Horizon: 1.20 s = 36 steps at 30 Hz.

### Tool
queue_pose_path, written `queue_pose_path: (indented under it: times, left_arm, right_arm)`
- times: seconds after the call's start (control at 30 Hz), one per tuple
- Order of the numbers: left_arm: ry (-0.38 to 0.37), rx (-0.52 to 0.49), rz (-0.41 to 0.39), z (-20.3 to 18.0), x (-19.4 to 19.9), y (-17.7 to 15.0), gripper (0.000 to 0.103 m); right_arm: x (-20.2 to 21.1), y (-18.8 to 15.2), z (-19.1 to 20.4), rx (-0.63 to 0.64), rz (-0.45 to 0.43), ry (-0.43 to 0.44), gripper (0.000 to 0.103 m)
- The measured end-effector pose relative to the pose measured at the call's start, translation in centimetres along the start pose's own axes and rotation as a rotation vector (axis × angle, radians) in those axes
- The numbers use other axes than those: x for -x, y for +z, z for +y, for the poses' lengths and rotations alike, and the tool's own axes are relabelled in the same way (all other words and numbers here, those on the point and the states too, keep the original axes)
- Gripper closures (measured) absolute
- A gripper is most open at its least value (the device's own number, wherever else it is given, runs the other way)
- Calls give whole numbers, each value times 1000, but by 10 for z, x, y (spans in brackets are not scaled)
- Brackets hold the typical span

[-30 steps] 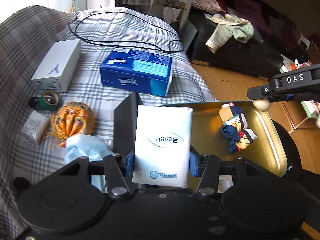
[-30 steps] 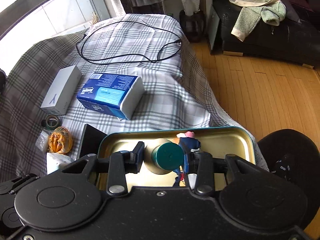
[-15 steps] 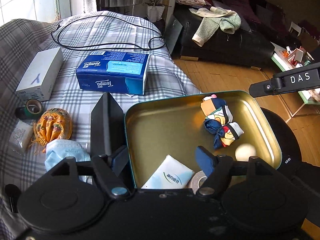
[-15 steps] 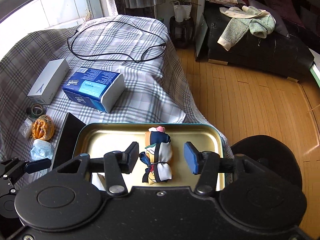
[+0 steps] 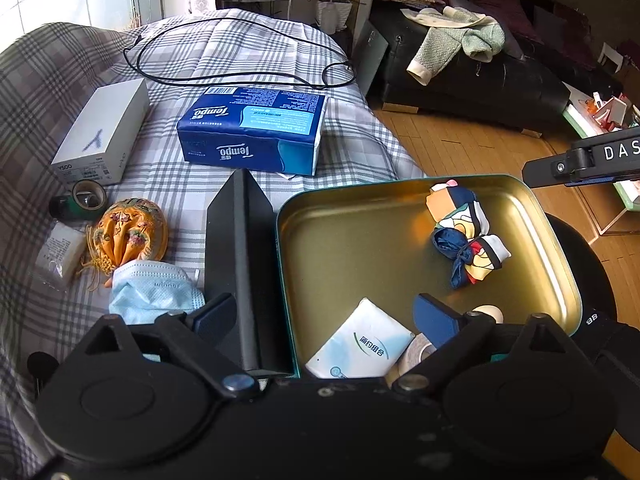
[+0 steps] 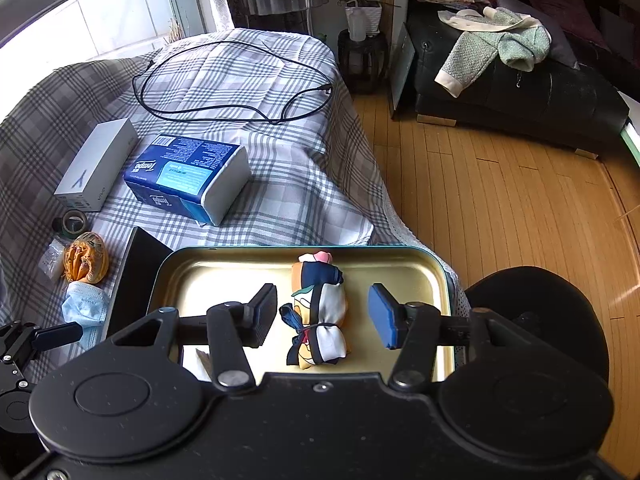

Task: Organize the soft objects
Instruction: 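Release the tissue pack and bottle into the gold tray with both grippers, then move the right gripper to the blue face mask and grasp it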

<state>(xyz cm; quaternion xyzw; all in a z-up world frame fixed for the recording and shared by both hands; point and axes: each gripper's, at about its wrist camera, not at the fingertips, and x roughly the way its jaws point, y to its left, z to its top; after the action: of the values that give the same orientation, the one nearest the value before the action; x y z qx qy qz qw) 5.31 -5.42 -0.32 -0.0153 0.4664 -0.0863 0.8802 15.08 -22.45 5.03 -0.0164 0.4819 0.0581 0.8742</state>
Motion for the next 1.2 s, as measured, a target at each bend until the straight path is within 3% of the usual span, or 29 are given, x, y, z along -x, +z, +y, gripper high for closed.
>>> queue_pose_path:
  times: [0.23, 0.6, 0.87, 1.03, 1.2]
  left_arm:
    - [22, 8, 18, 4, 3, -1, 1]
    - [91, 50, 33, 25, 5, -2, 1]
    - [207, 141, -11, 59, 12, 2, 1]
    - [324, 221, -31, 92, 13, 1, 1]
    - [383, 334, -9, 127, 12, -4, 1]
  right_arm:
    - [-4, 0, 1, -2, 15, -8, 51]
    - [-11, 1, 13, 23, 50, -12, 51]
    - [-15, 7, 32, 47, 45, 8, 51]
    - [-17, 11, 51, 70, 24, 27, 51]
    - [-16, 14, 76, 112, -5, 76, 51]
